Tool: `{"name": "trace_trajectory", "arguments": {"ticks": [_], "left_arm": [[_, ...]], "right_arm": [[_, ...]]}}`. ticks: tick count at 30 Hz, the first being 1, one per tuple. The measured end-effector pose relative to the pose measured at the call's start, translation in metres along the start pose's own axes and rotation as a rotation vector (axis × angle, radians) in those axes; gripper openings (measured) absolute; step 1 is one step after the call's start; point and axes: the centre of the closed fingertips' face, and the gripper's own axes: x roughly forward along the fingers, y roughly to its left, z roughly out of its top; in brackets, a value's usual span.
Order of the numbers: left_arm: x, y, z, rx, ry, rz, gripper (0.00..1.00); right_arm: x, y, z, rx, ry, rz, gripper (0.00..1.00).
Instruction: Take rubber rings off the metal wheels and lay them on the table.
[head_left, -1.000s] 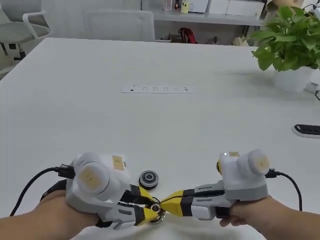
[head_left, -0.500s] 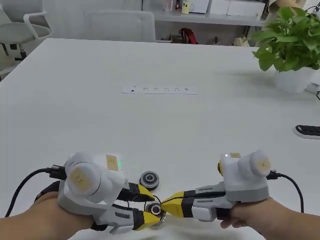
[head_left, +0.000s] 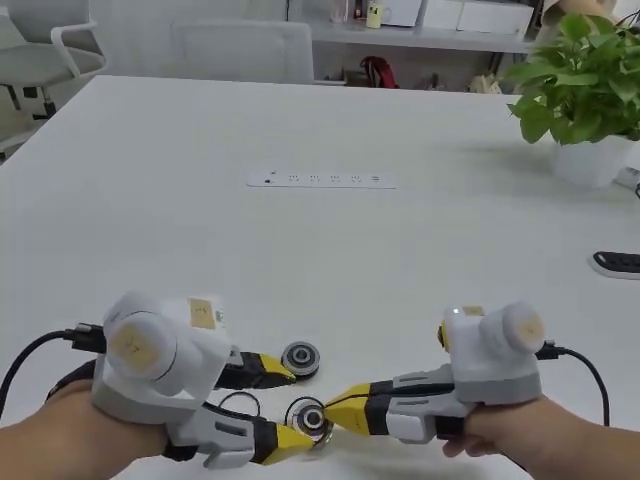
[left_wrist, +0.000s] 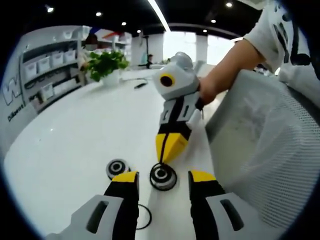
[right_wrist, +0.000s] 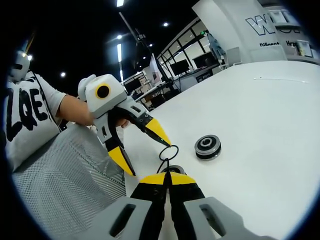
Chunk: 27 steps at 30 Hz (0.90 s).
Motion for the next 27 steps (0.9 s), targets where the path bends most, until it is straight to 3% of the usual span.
{"name": "trace_trajectory", "arguments": {"ticks": [7,27], "left_arm": [[-0.009,0.001,0.002,-0.004,-0.015,0.008,0.44],[-0.031,0.006,-0.007,-0.027,-0.025,0.039,0.57]], "right_arm": [[0.000,0.002,0.001,0.008,-0.004,0.010,0.00],[-0.002,0.008,0.007,0.012,-0.013,0.031,0.00]]}}
